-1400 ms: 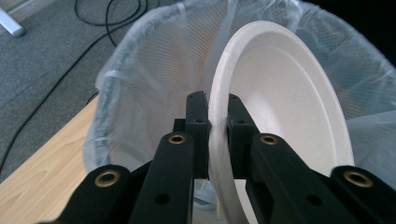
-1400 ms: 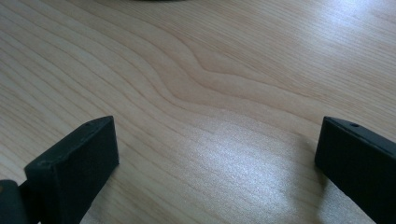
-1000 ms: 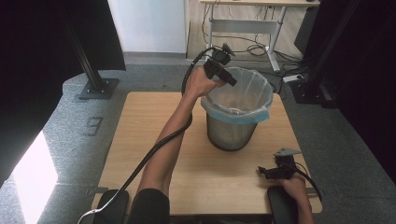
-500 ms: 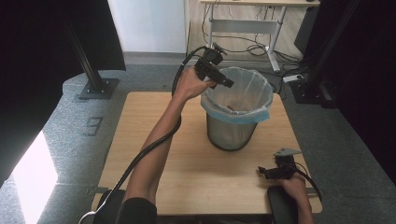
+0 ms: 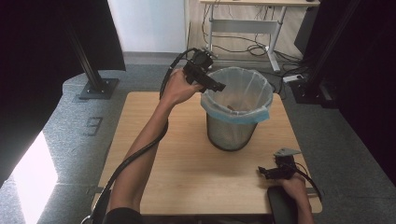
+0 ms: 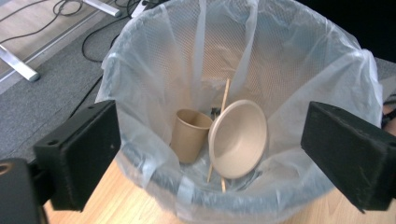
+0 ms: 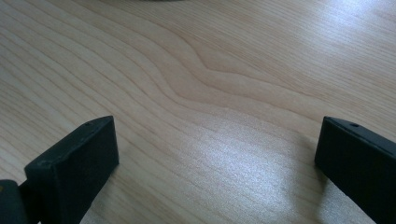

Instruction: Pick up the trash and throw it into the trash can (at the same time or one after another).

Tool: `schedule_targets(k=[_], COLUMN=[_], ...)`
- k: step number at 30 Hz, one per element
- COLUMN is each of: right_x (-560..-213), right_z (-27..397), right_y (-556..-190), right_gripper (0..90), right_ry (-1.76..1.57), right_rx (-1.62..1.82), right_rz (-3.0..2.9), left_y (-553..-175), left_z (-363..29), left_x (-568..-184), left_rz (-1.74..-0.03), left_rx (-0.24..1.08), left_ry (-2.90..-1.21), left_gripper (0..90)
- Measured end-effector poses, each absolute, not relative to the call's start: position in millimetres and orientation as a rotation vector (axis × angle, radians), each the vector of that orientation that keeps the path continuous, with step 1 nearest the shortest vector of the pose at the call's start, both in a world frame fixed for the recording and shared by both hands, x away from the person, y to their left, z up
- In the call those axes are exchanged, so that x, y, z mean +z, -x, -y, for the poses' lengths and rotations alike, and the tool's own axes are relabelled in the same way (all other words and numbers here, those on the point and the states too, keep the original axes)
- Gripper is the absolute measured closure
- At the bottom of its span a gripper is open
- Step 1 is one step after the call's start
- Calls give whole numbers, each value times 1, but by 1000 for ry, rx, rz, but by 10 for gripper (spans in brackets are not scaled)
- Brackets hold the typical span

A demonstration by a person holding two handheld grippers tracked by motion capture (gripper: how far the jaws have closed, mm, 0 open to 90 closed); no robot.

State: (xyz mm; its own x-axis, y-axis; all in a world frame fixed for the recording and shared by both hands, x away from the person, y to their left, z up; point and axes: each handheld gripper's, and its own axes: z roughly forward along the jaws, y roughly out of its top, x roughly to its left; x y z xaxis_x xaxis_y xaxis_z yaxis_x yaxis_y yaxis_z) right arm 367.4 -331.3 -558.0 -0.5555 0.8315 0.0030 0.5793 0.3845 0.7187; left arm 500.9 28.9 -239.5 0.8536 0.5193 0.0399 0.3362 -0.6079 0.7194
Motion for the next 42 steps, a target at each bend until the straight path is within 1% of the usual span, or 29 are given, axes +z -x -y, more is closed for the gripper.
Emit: schedule_targets(k=[8, 23, 29, 42], right_x=[-558, -558, -558, -558], right_z=[331, 331, 331, 331], right_y=[-367, -367, -367, -366], right_gripper=[0, 0, 0, 0], right_ry=[-1230, -1230, -1232, -1236], right_rx=[972, 972, 972, 970], right_rz=[-2289, -2288, -2286, -2283], left_y=[-489, -465, -455, -435], left_z=[-48, -98, -115, -148], left_x=[-243, -260, -273, -313], left_rz=[-614, -645, -655, -686], left_rx=[361, 401, 427, 417], left_ry=[-2279, -2230, -2216, -2179], left_gripper=[2, 0, 0, 0])
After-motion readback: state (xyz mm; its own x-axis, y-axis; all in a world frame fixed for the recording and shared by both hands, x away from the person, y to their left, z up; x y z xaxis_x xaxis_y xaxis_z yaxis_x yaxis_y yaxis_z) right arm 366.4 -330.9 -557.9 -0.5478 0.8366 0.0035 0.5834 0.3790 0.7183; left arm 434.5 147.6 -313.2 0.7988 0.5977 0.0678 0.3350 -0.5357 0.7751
